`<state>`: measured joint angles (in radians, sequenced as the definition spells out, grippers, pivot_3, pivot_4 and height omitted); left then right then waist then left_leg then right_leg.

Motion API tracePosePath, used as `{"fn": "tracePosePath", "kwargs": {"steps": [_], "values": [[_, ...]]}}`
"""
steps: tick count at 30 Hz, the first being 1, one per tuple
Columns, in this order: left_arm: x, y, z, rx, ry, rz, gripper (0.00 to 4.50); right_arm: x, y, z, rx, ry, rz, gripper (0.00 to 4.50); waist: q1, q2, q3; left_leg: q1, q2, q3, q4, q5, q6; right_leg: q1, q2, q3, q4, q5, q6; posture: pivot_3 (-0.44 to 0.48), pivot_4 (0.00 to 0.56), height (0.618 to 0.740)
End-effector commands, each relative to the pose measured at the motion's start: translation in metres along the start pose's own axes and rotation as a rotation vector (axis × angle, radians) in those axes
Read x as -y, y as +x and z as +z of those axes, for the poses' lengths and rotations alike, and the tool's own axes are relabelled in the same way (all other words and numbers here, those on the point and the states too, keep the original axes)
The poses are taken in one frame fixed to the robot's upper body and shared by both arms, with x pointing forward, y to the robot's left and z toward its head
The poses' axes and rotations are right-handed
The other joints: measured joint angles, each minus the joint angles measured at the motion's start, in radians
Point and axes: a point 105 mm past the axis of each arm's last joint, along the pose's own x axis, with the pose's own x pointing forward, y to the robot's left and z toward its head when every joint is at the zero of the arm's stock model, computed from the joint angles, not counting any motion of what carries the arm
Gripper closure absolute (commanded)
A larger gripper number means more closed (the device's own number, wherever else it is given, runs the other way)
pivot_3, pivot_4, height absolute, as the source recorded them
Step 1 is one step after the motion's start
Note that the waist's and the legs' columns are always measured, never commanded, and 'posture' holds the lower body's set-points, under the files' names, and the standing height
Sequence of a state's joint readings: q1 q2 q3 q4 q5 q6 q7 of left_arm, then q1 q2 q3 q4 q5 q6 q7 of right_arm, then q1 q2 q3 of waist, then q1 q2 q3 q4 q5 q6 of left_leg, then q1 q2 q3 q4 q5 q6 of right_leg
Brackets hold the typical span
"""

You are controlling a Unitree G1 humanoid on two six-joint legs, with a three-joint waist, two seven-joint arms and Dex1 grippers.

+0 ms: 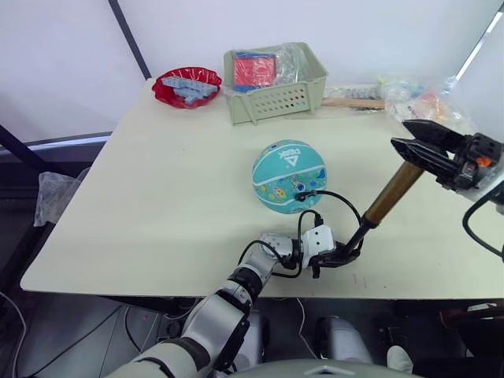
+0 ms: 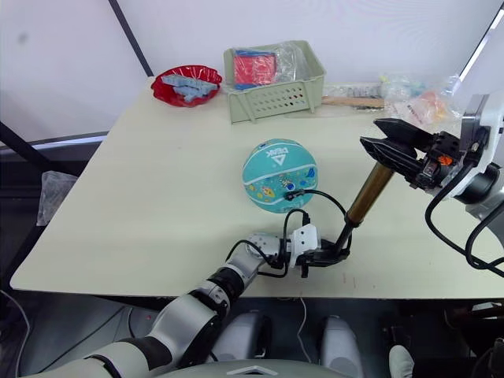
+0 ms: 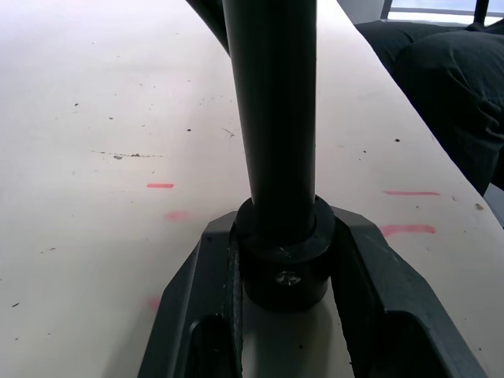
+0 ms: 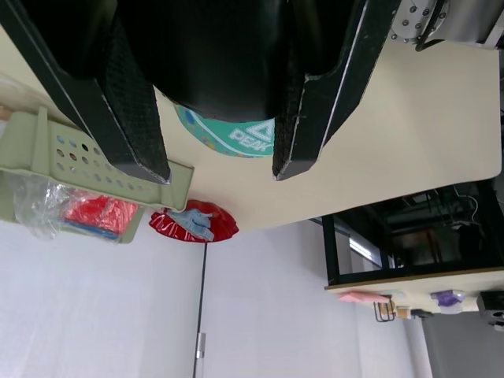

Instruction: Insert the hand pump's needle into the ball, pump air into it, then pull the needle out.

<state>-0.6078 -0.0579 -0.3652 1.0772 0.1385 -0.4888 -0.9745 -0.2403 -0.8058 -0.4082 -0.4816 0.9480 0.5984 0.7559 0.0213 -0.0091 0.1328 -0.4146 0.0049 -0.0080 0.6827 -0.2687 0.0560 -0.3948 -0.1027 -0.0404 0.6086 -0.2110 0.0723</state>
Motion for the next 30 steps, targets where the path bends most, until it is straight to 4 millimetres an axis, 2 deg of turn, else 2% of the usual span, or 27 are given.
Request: {"fn": "tracePosePath", "kwargs": {"steps": [1,3,9,19,25,27,30], "values": [[0.028,-0.009,-0.046,-0.168,-0.091,-0.081,3.47,-0.011,-0.001,-0.026,-0.076,0.012,0.03,2.94,-0.002,-0.003,-0.002,0.0,0.0,0.0,0.0,0.0,0.0,0.0,0.0,0.0,0.0,0.0,0.0,0.0,0.15,0.738],[0.028,-0.009,-0.046,-0.168,-0.091,-0.081,3.47,-0.014,-0.002,-0.036,-0.088,0.026,0.033,2.94,-0.003,-0.005,-0.003,0.001,0.0,0.0,0.0,0.0,0.0,0.0,0.0,0.0,0.0,0.0,0.0,0.0,0.15,0.738],[0.027,-0.009,-0.045,-0.167,-0.089,-0.076,3.47,-0.026,-0.009,-0.092,-0.167,0.11,0.018,2.94,-0.004,-0.013,-0.012,0.002,0.002,-0.002,0.0,0.0,0.0,0.001,0.002,-0.001,0.0,0.0,0.0,0.0,0.15,0.738],[0.028,-0.009,-0.045,-0.164,-0.091,-0.076,3.47,-0.052,0.001,-0.141,-0.191,0.163,0.019,2.94,-0.004,-0.014,-0.016,0.002,0.002,-0.001,0.0,0.0,0.0,0.001,0.002,-0.001,0.0,0.0,0.0,0.0,0.15,0.738],[0.027,-0.009,-0.045,-0.166,-0.091,-0.074,3.47,-0.057,0.001,-0.148,-0.19,0.185,0.01,2.94,-0.005,-0.013,-0.017,0.003,0.002,-0.001,0.0,0.0,0.0,0.001,0.002,-0.001,0.0,0.0,0.0,0.0,0.15,0.738],[0.027,-0.01,-0.045,-0.167,-0.091,-0.074,3.47,-0.052,0.002,-0.14,-0.168,0.169,0.0,2.94,-0.005,-0.013,-0.017,0.002,0.002,-0.002,0.0,0.0,0.0,0.001,0.002,-0.001,0.0,0.0,0.0,0.0,0.15,0.738],[0.027,-0.01,-0.045,-0.167,-0.092,-0.074,3.47,-0.044,0.004,-0.117,-0.106,0.13,0.003,2.94,-0.004,-0.012,-0.016,0.002,0.002,-0.002,0.0,0.0,0.0,0.001,0.002,-0.001,0.0,0.0,0.0,0.0,0.15,0.738]]}}
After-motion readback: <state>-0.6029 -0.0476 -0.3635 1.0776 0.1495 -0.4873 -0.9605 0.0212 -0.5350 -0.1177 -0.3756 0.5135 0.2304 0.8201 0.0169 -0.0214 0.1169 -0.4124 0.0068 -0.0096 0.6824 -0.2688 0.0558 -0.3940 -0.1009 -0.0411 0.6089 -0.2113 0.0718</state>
